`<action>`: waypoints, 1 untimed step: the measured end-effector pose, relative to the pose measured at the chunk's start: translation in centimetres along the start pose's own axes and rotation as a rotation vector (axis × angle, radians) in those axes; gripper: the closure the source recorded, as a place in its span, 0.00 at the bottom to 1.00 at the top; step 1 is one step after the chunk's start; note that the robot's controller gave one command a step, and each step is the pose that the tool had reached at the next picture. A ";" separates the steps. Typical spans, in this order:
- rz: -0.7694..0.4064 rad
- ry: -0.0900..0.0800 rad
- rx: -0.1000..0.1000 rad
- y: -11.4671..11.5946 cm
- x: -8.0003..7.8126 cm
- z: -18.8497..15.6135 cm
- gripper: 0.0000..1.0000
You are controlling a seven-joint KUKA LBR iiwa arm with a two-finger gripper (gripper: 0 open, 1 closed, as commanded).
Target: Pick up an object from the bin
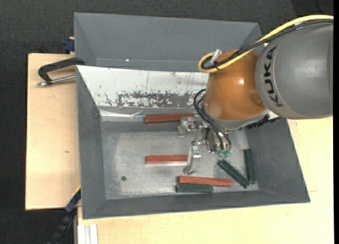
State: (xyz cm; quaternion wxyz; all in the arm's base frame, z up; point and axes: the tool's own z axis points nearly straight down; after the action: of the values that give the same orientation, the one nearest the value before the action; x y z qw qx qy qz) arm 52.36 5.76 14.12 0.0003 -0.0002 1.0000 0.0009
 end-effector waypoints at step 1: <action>0.157 -0.007 -0.001 -0.3 -0.2 3.9 0.00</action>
Offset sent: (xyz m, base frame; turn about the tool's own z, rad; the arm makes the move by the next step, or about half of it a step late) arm 0.0025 -0.0134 -0.0712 0.1331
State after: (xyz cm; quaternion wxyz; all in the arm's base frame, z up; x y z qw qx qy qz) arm 52.59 5.49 10.26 0.0040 0.0780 0.9969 0.0015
